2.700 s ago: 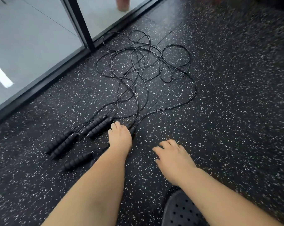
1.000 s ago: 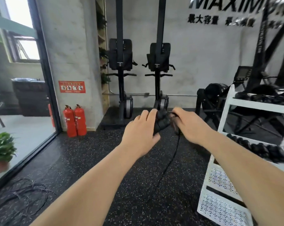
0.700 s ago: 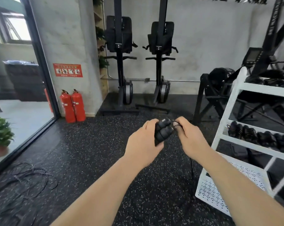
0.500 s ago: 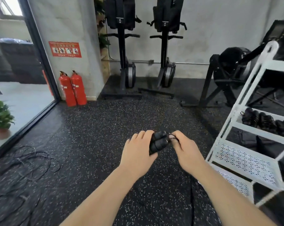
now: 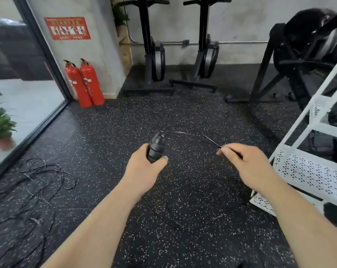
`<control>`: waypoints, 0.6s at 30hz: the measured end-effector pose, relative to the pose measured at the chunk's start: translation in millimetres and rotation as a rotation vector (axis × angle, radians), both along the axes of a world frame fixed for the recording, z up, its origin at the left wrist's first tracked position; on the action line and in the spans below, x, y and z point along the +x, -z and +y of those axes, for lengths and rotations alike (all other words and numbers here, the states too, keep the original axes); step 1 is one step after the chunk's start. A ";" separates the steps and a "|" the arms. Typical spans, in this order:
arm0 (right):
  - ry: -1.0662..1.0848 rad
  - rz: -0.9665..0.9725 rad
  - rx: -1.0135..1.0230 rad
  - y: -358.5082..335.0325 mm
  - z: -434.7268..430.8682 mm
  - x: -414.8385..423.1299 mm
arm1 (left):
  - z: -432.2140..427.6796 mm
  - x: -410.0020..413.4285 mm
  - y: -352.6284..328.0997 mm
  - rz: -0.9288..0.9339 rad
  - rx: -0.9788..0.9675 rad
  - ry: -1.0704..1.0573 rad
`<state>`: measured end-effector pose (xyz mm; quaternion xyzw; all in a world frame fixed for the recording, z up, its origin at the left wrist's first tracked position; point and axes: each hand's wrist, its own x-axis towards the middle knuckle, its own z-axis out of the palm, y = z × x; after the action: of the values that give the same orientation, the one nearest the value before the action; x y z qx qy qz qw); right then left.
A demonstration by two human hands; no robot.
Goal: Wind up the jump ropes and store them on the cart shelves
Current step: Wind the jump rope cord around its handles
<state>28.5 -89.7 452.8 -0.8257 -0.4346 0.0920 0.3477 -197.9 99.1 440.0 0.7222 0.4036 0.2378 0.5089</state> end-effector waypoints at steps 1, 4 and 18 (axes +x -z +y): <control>0.029 -0.014 0.002 3.9 6.2 -7.3 | -9.0 3.4 -2.8 -0.070 -0.095 0.047; 0.022 -0.019 0.016 11.7 22.8 -40.4 | -42.8 14.0 -9.3 -0.208 -0.332 0.237; -0.129 0.068 -0.116 5.5 -19.6 -35.7 | -33.9 -8.3 -7.6 -0.363 -0.340 0.007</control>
<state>-7.1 -109.4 447.2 -0.8112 -0.4687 0.1671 0.3072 -206.2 65.2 447.5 0.5728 0.3373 0.2907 0.6882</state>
